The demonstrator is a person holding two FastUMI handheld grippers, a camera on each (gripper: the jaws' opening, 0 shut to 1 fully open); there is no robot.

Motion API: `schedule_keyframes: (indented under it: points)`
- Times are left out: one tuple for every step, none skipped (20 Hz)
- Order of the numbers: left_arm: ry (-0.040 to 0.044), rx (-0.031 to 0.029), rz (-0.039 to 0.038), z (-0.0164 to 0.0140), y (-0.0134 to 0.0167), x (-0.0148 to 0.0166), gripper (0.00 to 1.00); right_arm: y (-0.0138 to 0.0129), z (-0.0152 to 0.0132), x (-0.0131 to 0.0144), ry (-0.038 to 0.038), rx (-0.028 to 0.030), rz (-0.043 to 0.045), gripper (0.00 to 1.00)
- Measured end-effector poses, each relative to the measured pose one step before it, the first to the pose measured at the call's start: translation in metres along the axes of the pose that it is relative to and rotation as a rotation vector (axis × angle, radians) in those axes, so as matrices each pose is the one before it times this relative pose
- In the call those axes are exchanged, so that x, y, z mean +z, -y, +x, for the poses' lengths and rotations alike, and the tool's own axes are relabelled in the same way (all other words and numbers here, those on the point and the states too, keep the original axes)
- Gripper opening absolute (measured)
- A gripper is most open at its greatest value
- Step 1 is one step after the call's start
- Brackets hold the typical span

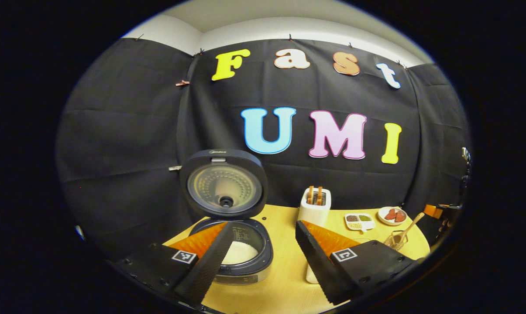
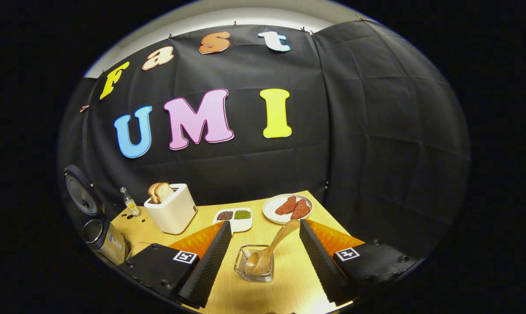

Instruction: Close the left gripper, press the button to open the rice cooker; take a wooden spoon from the chopstick holder with the right hand, scoop a spoonful of rice and pour it into the rice cooker, then put the wooden spoon back into the chopstick holder.

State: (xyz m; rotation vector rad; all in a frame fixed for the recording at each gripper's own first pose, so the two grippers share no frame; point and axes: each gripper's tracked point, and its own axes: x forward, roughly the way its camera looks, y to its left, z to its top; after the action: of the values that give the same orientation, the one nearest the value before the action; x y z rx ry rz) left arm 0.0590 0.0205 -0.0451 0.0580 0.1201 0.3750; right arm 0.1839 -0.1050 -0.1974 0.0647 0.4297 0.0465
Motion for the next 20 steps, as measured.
schedule_keyframes:
  points:
    - [-0.00212,0.02344,0.00391,-0.00227,-0.00145,-0.00398,0.97,0.0044,0.00984,-0.00702,-0.02451,-0.00595,0.02182,0.98]
    - [-0.00979,0.01745,0.0002,-0.00428,0.00001,-0.00429,0.97,0.0034,0.0104,-0.00886,-0.03083,-0.00117,0.03173,0.98]
    - [-0.0131,0.01363,-0.00321,-0.00375,0.00075,-0.00567,0.97,0.00144,0.00955,-0.00869,-0.03268,0.00379,0.03343,0.98]
    - [-0.01318,0.00976,-0.00456,-0.00328,0.00054,-0.00418,0.97,0.00203,0.01063,-0.00957,-0.03527,-0.00109,0.02207,0.98]
    - [-0.01844,0.01013,-0.00139,-0.003,-0.00023,-0.00808,0.97,0.00595,0.01137,-0.01005,-0.01885,-0.01311,0.00451,0.99]
    - [-0.02397,0.02125,0.00529,-0.00246,-0.00337,-0.00946,0.97,0.00685,0.01121,-0.00609,-0.0095,-0.01825,-0.0038,0.99]
    - [-0.02163,0.01996,0.00487,-0.00155,-0.00352,-0.00807,0.97,0.00447,0.00902,-0.0071,-0.01517,-0.00811,0.00024,0.99]
    - [-0.01714,0.01567,-0.00244,-0.00179,-0.00171,-0.0059,0.97,-0.00027,0.008,-0.00657,-0.01835,0.00535,0.0061,0.99]
    - [-0.01539,0.00884,-0.00966,-0.00314,-0.00008,-0.00405,0.97,-0.00206,0.00589,-0.00479,-0.01581,0.00849,0.00421,0.99]
    - [-0.01499,0.004,-0.01075,-0.00232,0.00014,-0.00403,0.97,-0.00155,0.00763,-0.00241,-0.00849,0.00469,0.0002,0.99]
    - [-0.01388,0.00314,-0.00661,-0.00102,-0.00037,-0.00711,0.97,-0.00045,0.00868,-0.00339,-0.00771,-0.00095,-0.00333,0.99]
    - [-0.01304,0.00565,0.00015,-0.0013,-0.00141,-0.0053,0.97,0.00273,0.00836,-0.00231,-0.00755,-0.01073,-0.00296,0.98]
    - [-0.01129,0.00863,0.00656,-0.00013,-0.00282,-0.00521,0.97,0.00224,0.00565,-0.00165,-0.00796,-0.01183,0.01164,0.99]
    - [-0.00725,0.00793,0.01154,-0.00018,-0.00167,-0.00376,0.97,0.00088,0.00699,-0.00066,-0.00804,-0.00627,0.02528,0.97]
    - [-0.00732,0.00369,0.0114,0.00049,-0.00162,-0.00473,0.97,-0.00194,0.00347,-0.00157,-0.00936,-0.00156,0.02651,0.92]
    - [-0.00557,0.00041,0.00856,0.00064,-0.00031,-0.00299,0.97,0.00073,0.00333,-0.00241,-0.01068,-0.00652,0.01915,0.86]
    - [-0.00648,-0.00152,0.00451,0.00037,-0.00114,-0.00431,0.97,-0.00096,0.0034,-0.00119,-0.00641,0.0017,0.0149,0.69]
    - [-0.00637,-0.00263,0.00092,-0.00131,-0.00141,-0.00323,0.97,-0.00305,0.00109,-0.00138,-0.01255,0.0035,0.0145,0.55]
    - [-0.00579,-0.00544,-0.00235,-0.00002,0.00056,-0.00434,0.97,-0.00172,0.00161,-0.00005,-0.00337,0.00004,0.01223,0.62]
    - [-0.008,-0.00704,-0.00411,-0.00001,0.00009,-0.00418,0.97,-0.00204,0.00117,0.00109,0.00258,0.00009,0.01181,0.62]
